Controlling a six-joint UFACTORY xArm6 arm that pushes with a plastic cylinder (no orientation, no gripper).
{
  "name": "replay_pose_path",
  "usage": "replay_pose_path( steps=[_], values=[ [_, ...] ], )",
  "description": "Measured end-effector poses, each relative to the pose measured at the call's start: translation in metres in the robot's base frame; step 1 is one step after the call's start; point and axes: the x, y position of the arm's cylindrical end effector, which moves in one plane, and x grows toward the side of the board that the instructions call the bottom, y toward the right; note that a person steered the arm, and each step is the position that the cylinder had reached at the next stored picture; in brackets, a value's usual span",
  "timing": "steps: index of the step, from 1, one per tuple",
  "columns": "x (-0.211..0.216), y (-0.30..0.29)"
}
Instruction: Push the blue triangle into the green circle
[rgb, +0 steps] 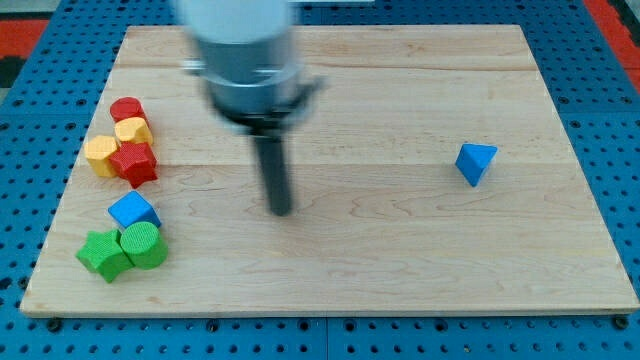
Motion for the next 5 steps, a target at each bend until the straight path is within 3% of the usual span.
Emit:
replay_pose_path(
  steps=[1, 2, 3, 5],
  values=[
    [0.010, 0.140],
    [-0.011, 0.236],
    [-0.061, 0.205],
    [-0.051, -0.014]
  ],
)
